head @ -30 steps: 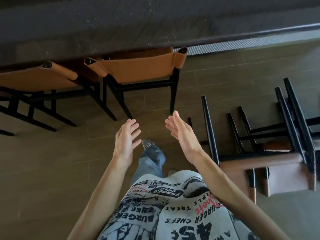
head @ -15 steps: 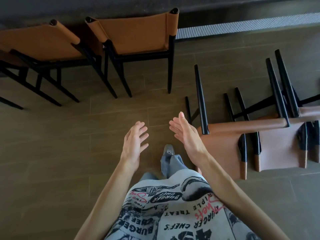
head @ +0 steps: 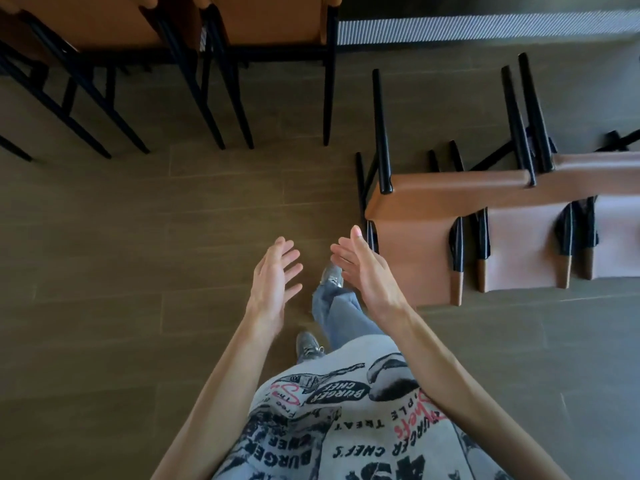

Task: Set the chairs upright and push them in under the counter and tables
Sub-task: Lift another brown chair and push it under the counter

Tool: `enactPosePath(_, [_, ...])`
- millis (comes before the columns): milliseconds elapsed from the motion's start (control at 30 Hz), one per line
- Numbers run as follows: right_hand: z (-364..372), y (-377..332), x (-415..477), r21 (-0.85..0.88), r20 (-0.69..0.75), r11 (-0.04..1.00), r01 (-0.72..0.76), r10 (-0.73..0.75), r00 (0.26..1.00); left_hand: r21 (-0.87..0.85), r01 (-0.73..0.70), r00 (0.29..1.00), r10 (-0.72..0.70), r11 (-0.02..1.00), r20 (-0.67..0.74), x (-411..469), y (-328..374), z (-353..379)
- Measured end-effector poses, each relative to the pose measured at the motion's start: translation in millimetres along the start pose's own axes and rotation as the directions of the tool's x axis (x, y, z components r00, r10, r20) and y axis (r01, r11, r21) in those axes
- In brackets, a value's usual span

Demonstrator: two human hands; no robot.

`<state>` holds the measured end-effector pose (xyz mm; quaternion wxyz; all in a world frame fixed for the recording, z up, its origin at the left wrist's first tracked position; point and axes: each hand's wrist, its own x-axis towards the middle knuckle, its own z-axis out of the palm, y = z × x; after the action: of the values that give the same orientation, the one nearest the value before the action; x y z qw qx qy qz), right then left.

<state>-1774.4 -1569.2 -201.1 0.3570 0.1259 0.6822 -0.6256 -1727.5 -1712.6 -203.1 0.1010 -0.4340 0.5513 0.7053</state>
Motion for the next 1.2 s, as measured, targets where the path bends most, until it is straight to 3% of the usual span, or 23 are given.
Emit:
enactPosePath(333, [-79, 42, -55, 0.051, -0.011, 0.999, 0.019, -0.019, 1.0, 0.039, -0.007, 1.0, 0.006, 0.999, 0.022, -58, -58, 72])
enactPosePath(600, [-232, 64, -74, 0.069, 0.029, 0.996, 0.049, -0.051, 0.998, 0.037, -0.026, 0.999, 0.025, 0.999, 0.03, -90, -103, 216])
enactPosePath(867, [-372, 100, -112, 0.036, 0.051, 0.999, -0.026, 0.024, 0.998, 0.002, 0.045, 0.998, -0.045, 0.999, 0.036, -138, -166, 346])
enactPosePath(1200, [-426, 161, -86, 0.142, -0.007, 0.988, -0.051, 0.053, 0.999, -0.02, 0.136, 0.99, -0.135, 0.991, 0.041, -105, -233, 391])
